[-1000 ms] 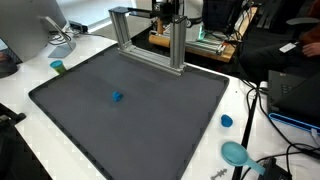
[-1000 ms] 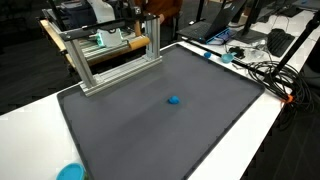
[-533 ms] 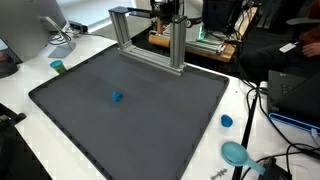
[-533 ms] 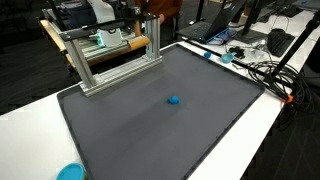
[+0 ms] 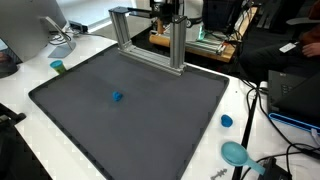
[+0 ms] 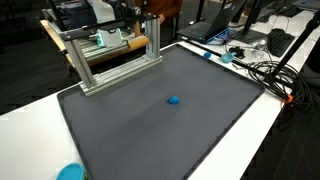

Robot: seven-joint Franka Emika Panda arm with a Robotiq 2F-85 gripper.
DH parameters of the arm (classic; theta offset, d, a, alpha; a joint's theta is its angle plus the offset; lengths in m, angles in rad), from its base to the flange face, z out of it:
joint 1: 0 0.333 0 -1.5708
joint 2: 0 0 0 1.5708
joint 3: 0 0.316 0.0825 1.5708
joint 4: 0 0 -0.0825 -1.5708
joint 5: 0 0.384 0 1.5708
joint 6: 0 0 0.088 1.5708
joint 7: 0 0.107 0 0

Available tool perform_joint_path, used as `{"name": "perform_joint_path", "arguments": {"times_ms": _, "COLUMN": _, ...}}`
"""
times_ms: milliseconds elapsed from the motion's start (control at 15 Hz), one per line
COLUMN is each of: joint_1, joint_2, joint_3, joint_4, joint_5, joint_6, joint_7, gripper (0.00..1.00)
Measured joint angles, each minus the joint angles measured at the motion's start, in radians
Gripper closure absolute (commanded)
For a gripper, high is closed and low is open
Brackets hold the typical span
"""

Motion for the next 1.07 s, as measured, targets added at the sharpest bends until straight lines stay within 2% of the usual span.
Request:
{"name": "perform_joint_path", "arguments": {"times_ms": 333, "joint_1": 0.002, "joint_2": -0.019, "joint_3": 0.003, "joint_4": -0.024, "joint_5": -0.005, "joint_6": 0.028, "joint_7": -0.001, "gripper": 0.15}}
{"name": "perform_joint_path", "arguments": {"times_ms": 467, "joint_1": 0.003, "joint_2": -0.027, "joint_3": 0.003, "joint_4": -0.031, "joint_5": -0.006, "joint_6": 0.035, "joint_7": -0.004, "gripper": 0.22}}
{"name": "perform_joint_path", "arguments": {"times_ms": 667, "joint_1": 0.003, "joint_2": -0.03, "joint_3": 0.005, "joint_4": -0.033, "joint_5": -0.006, "joint_6": 0.04, "joint_7": -0.005, "gripper": 0.37}}
{"name": "perform_joint_path", "arguments": {"times_ms": 800, "joint_1": 0.003, "joint_2": -0.03, "joint_3": 0.007, "joint_4": -0.033, "joint_5": -0.006, "joint_6": 0.04, "joint_7": -0.005, "gripper": 0.59}}
{"name": "perform_joint_path", "arguments": {"times_ms": 867, "joint_1": 0.003, "joint_2": -0.03, "joint_3": 0.007, "joint_4": -0.034, "joint_5": -0.006, "joint_6": 0.04, "joint_7": -0.005, "gripper": 0.66}}
{"name": "perform_joint_path", "arguments": {"times_ms": 1067, "joint_1": 0.003, "joint_2": -0.03, "joint_3": 0.008, "joint_4": -0.033, "joint_5": -0.007, "joint_6": 0.04, "joint_7": -0.005, "gripper": 0.66}}
